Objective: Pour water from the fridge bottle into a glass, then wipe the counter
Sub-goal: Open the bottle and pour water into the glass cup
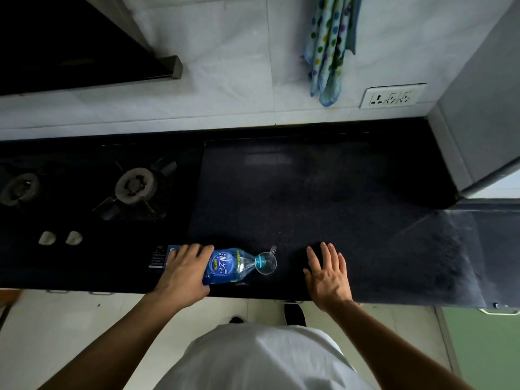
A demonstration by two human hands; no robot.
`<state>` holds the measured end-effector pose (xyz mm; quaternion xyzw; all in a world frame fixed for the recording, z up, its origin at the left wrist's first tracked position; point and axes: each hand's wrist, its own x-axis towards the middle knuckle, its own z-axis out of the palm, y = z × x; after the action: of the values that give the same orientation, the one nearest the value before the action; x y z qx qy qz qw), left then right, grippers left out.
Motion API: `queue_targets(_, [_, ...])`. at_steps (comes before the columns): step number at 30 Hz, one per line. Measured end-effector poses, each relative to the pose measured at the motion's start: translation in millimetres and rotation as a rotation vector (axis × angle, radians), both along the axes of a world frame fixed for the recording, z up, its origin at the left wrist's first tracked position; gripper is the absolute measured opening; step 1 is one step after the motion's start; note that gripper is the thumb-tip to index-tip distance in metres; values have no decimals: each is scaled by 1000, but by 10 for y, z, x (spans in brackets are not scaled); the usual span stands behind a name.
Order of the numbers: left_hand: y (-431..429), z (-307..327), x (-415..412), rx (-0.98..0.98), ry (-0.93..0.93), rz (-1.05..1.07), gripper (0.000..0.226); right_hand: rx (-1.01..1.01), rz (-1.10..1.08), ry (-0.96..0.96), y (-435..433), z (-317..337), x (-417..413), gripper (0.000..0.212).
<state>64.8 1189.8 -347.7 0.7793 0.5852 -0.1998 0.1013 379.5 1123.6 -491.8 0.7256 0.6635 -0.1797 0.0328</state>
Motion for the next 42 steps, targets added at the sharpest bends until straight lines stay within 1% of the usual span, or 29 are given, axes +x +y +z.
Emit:
queue_targets(13, [-11, 14, 14, 13, 7, -9, 89, 6, -7, 0, -4, 17, -1, 66])
queue_targets(20, [-3, -24, -8, -19, 1, 16, 90, 21, -4, 10, -8, -13, 6, 64])
queue_targets(28, [-4, -123, -64, -72, -57, 79, 90, -1, -14, 18, 1, 10, -2, 66])
queue_targets(31, [-15, -177, -107, -96, -112, 124, 90, 10, -46, 57, 22, 42, -7, 60])
queue_targets(34, [-20, -225, -136, -117, -177, 165, 81, 39, -68, 80, 57, 75, -15, 60])
queue_targets(36, [-30, -232, -137, -130, -237, 198, 74, 49, -83, 54, 67, 143, -29, 54])
queue_targets(38, [-41, -243, -122, -154, -300, 244, 69, 58, -86, 41, 55, 186, -58, 40])
queue_targets(40, [-48, -244, -104, -170, -360, 277, 67, 36, -89, 105, 45, 200, -93, 30])
queue_targets(42, [-42, -257, -99, -181, -418, 309, 66, 11, -147, 236, 65, 232, -133, 23])
